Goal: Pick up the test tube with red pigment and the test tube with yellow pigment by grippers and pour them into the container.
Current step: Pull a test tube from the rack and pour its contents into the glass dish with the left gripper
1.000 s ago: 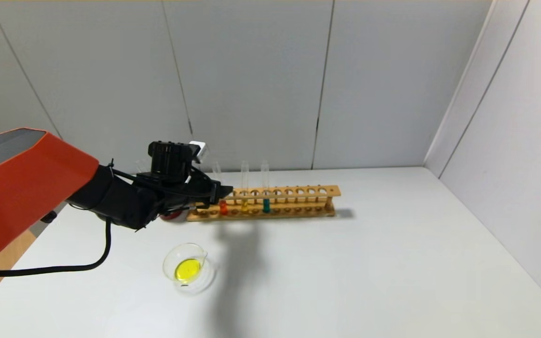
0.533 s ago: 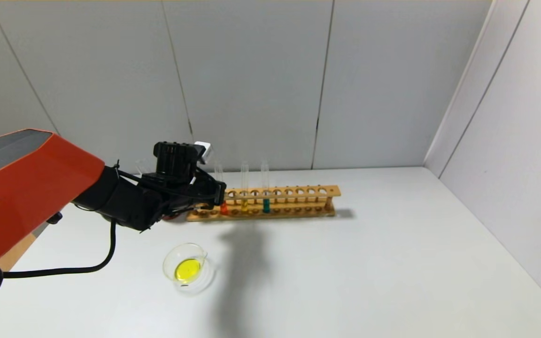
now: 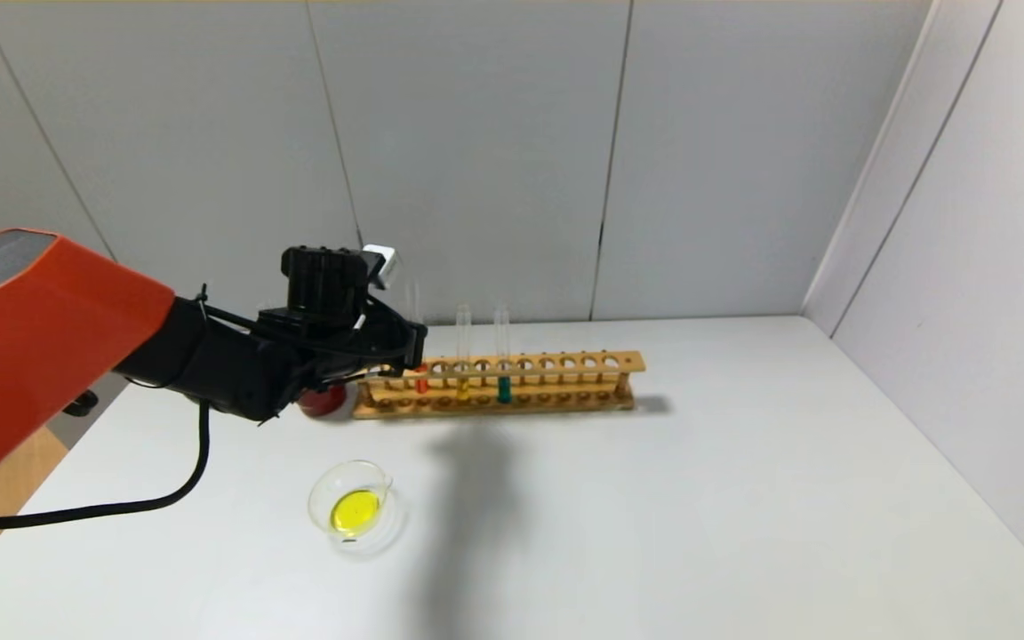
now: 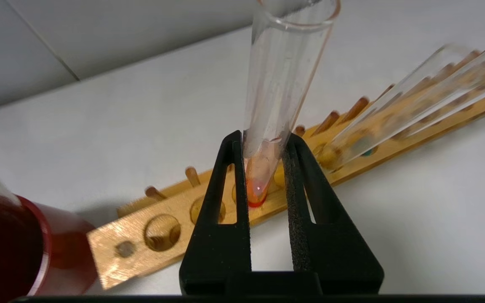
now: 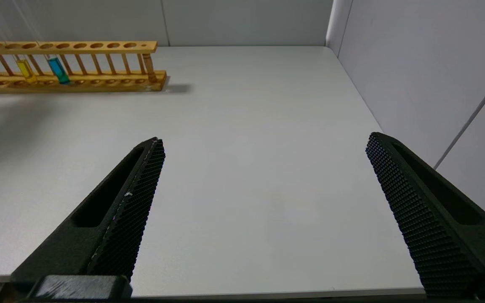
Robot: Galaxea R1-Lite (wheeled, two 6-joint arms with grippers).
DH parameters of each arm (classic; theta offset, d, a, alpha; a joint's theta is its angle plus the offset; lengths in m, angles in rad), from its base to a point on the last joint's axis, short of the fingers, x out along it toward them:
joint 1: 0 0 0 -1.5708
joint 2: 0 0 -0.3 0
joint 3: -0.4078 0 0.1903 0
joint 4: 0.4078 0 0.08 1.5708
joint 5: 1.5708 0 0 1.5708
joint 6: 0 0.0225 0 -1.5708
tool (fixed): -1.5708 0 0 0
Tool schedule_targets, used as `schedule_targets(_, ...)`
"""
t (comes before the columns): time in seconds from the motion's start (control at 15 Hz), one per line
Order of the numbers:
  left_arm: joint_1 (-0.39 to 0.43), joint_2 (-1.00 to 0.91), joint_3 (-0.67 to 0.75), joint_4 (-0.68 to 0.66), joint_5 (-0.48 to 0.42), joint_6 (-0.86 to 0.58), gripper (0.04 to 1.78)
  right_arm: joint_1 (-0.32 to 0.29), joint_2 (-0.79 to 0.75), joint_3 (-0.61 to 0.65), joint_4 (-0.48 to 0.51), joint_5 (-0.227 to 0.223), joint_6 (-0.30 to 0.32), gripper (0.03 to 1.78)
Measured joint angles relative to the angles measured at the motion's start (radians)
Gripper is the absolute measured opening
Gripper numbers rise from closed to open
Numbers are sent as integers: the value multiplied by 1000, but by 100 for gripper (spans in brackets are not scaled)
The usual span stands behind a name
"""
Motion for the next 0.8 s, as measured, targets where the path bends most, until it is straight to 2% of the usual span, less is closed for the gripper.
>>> schedule_targets(0.47, 1, -168, -84, 123, 3, 67, 30, 0, 0, 0, 0, 0, 0, 175)
schedule_targets(0.8, 7, -273, -91, 147, 4, 139, 30, 0, 0, 0, 0, 0, 0, 175)
